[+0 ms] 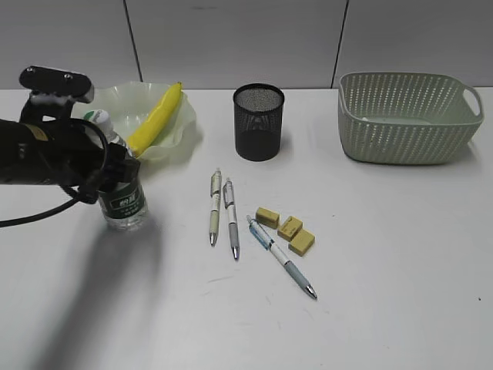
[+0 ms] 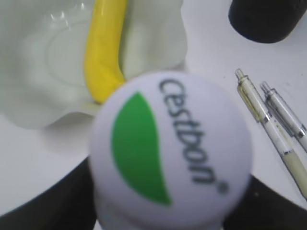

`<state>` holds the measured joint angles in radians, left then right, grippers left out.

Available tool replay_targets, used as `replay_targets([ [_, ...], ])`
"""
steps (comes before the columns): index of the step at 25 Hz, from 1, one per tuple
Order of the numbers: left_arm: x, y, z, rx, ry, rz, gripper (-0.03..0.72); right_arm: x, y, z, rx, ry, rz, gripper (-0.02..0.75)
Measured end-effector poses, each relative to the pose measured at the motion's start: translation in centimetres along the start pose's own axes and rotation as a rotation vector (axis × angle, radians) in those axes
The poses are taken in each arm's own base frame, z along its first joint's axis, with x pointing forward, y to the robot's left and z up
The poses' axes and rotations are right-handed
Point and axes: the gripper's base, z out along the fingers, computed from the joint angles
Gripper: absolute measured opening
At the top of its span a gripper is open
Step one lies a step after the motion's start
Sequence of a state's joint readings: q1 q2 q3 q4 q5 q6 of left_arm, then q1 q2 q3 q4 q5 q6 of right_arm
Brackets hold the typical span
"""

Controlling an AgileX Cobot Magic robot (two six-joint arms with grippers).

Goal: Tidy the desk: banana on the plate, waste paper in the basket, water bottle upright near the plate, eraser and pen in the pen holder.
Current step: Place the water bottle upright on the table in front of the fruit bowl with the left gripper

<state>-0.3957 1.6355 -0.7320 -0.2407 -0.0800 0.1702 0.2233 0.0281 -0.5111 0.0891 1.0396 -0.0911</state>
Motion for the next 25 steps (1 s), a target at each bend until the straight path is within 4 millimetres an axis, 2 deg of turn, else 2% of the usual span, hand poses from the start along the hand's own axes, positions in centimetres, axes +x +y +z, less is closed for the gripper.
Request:
replay_targets([
  [16, -0.89, -0.03, 0.08, -0.002, -0.032, -0.016, 0.515, 0.0, 0.0, 0.0, 0.0, 0.0, 0.0, 0.582],
  [25, -0.39, -0.13, 0.08, 0.009, 0.026, -0.014, 0.523, 0.0, 0.0, 0.0, 0.0, 0.0, 0.0, 0.582],
])
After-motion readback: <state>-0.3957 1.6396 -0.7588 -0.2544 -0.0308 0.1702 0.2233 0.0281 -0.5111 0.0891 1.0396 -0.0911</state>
